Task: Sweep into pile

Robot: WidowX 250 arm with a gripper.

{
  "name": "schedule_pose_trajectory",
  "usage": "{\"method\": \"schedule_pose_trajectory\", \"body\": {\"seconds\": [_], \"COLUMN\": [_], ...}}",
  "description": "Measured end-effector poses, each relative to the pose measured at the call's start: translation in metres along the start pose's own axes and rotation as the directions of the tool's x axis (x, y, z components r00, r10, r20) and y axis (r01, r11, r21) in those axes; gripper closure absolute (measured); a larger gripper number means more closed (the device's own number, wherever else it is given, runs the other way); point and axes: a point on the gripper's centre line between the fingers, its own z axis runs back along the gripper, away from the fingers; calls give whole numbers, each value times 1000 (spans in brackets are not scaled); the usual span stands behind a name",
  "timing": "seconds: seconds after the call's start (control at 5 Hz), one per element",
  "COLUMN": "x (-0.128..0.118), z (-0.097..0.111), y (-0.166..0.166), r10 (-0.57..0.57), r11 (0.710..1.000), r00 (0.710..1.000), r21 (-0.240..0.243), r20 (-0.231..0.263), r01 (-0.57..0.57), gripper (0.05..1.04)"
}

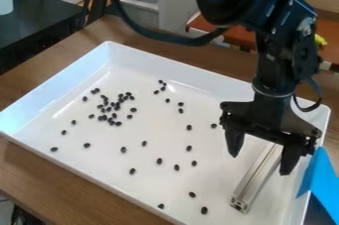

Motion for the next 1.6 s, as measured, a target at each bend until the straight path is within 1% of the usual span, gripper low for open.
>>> {"method": "schedule_pose_trajectory", "body": {"seconds": [0.2,0.4,0.6,0.8,1.0,1.4,1.6], "x": [-1,0,-1,1,1,2,1], "z": [-16,-22,-30,-30,-31,-31,-29], "y": [3,5,5,11,11,33,53], "r10": [1,-1,7,22,20,42,48], "r11": [1000,999,999,999,999,999,999], "r00": [1000,1000,1000,999,999,999,997], "r21": [20,33,43,46,38,35,25], "r20": [-3,-7,-24,-33,-29,-35,-56], "r01": [-1,1,-6,-20,-19,-41,-47], "gripper": [84,137,422,681,692,692,692]}}
